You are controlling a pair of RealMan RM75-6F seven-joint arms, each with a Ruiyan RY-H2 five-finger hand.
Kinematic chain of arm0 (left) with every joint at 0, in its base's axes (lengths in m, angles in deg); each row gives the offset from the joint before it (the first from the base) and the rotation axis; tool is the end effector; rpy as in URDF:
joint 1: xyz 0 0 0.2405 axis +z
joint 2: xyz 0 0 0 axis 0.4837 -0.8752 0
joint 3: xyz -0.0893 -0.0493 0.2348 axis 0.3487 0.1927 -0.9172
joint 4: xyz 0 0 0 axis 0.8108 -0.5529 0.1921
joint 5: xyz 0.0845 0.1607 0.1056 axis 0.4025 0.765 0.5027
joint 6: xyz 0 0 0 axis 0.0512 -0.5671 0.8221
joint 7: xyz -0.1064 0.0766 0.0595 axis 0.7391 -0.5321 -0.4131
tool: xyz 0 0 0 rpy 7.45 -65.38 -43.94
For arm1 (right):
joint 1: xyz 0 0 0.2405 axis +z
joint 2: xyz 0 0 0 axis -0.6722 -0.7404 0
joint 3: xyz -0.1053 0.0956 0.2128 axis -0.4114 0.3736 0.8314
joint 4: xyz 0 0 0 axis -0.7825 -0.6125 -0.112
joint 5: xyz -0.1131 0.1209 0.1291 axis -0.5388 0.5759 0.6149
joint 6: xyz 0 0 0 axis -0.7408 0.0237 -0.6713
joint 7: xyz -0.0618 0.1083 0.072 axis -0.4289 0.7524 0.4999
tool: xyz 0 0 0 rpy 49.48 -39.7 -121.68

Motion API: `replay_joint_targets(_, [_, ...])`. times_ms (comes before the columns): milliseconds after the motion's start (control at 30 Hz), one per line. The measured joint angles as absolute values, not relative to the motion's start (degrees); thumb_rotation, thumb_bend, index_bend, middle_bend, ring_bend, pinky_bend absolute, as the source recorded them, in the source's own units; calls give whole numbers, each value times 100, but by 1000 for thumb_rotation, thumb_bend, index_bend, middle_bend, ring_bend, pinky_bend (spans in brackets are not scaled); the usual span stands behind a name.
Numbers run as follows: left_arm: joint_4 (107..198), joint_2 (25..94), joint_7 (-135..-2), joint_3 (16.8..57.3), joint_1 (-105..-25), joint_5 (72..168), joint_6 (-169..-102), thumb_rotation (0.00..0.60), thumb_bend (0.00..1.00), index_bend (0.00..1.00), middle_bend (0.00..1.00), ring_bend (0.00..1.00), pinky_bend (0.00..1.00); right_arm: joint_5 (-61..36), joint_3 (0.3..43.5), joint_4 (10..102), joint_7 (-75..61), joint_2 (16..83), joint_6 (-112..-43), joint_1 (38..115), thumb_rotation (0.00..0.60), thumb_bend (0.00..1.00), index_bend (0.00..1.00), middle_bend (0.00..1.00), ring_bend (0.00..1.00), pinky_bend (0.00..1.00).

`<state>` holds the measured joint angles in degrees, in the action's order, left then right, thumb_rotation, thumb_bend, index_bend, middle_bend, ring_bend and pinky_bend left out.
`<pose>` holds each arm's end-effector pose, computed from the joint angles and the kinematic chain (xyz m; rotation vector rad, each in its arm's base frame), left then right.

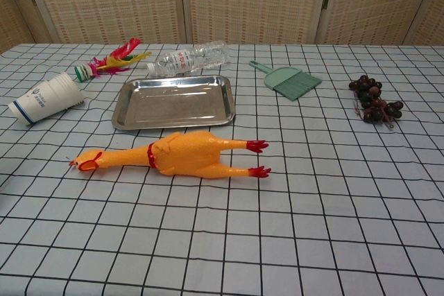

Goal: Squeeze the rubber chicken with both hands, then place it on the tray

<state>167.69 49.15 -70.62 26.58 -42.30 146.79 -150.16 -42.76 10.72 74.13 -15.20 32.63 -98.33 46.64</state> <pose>-0.2923 0.2049 0.0894 -1.6213 -0.9449 -0.9107 -0.2966 -0.1629 0.1298 1.5521 -0.8471 0.8660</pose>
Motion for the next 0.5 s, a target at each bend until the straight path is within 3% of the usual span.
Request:
replay_joint_targets(200, [16729,5014,-6871,2622,-4291,14803,-14874,600,450,0,0,0,31,-4274,1085,7439,-1508,3242,-9889,4637,600,147,0,0,0,0])
replay_joint_targets(500, [16531,5777,-7337,2715,-4349,14833,-14841,600,435,0,8,0,52,-4160,1124,7453,-1536,3263,-9766,4676,600,147,0,0,0,0])
